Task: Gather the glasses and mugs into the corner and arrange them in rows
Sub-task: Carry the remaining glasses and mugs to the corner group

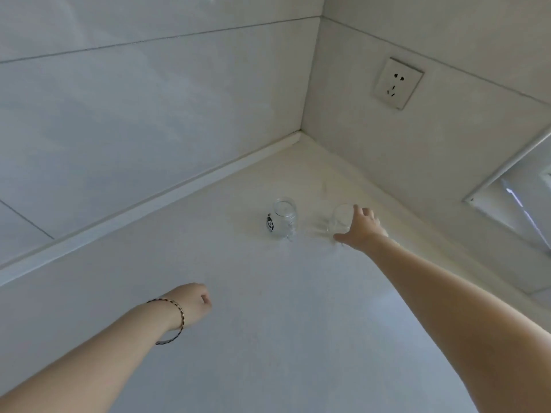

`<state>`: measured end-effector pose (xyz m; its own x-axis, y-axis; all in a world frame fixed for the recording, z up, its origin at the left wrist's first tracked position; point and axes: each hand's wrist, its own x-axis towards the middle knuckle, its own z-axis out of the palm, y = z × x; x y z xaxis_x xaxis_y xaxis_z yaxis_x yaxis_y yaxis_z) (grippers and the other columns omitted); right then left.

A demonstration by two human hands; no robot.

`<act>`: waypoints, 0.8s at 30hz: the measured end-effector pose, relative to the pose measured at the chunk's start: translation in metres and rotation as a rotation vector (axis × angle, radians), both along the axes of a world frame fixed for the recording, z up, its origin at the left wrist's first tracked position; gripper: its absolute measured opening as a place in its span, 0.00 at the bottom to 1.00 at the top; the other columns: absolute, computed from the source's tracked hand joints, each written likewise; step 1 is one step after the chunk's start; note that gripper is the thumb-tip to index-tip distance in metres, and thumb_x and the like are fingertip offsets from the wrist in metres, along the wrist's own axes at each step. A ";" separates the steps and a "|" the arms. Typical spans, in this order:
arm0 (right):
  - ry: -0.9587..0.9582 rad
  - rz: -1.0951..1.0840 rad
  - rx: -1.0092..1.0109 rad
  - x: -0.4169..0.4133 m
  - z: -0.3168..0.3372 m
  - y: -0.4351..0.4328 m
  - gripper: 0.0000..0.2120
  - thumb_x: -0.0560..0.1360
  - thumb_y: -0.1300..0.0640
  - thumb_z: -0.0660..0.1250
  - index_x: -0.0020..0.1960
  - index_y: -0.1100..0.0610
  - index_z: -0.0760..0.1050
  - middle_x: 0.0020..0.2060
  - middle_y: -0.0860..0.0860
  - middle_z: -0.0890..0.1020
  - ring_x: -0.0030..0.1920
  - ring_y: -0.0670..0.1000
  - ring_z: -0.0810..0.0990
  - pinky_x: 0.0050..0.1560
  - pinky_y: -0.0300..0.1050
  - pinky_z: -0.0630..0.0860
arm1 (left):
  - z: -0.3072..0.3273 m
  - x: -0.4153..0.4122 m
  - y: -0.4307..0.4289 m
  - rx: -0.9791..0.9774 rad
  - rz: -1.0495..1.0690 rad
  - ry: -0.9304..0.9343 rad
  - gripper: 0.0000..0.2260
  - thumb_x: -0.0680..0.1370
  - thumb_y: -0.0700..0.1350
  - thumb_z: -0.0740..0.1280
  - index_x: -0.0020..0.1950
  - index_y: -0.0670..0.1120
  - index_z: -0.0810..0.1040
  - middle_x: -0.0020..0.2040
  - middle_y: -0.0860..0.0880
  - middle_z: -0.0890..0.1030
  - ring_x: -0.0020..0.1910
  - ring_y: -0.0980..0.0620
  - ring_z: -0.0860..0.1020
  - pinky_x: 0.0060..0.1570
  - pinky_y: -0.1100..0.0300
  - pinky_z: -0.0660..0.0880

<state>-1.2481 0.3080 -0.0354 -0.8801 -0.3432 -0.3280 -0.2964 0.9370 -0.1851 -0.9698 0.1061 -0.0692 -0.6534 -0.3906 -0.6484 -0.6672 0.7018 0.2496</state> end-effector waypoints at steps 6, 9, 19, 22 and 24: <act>-0.096 0.016 0.002 -0.059 -0.037 -0.013 0.47 0.68 0.47 0.74 0.77 0.57 0.49 0.72 0.58 0.61 0.72 0.60 0.63 0.69 0.54 0.66 | -0.016 -0.023 -0.001 0.012 0.079 -0.038 0.05 0.80 0.46 0.56 0.47 0.49 0.70 0.48 0.52 0.72 0.48 0.52 0.71 0.47 0.65 0.65; -0.077 0.030 -0.008 -0.065 -0.052 -0.010 0.36 0.70 0.50 0.72 0.72 0.60 0.61 0.68 0.57 0.64 0.66 0.61 0.70 0.64 0.52 0.72 | -0.018 -0.025 0.000 0.012 0.109 -0.064 0.06 0.80 0.46 0.57 0.51 0.48 0.73 0.55 0.49 0.76 0.50 0.52 0.72 0.49 0.64 0.66; -0.009 0.104 -0.010 -0.015 -0.048 0.003 0.46 0.63 0.51 0.78 0.74 0.56 0.59 0.66 0.55 0.64 0.68 0.58 0.66 0.63 0.51 0.71 | -0.014 0.027 0.014 0.057 0.255 -0.074 0.13 0.80 0.46 0.55 0.60 0.46 0.74 0.56 0.50 0.75 0.56 0.51 0.75 0.50 0.65 0.67; -0.035 0.228 0.027 0.031 -0.038 -0.001 0.44 0.62 0.51 0.78 0.72 0.56 0.61 0.65 0.55 0.65 0.66 0.57 0.67 0.63 0.49 0.71 | -0.008 0.069 0.018 0.076 0.316 -0.050 0.12 0.79 0.46 0.56 0.59 0.46 0.75 0.57 0.50 0.76 0.57 0.51 0.76 0.53 0.62 0.70; -0.038 0.342 0.058 0.073 -0.030 -0.007 0.43 0.63 0.51 0.77 0.73 0.55 0.61 0.65 0.54 0.65 0.65 0.55 0.68 0.62 0.46 0.71 | -0.006 0.107 0.020 0.083 0.352 -0.033 0.10 0.79 0.45 0.56 0.55 0.47 0.75 0.57 0.50 0.76 0.54 0.51 0.76 0.52 0.63 0.70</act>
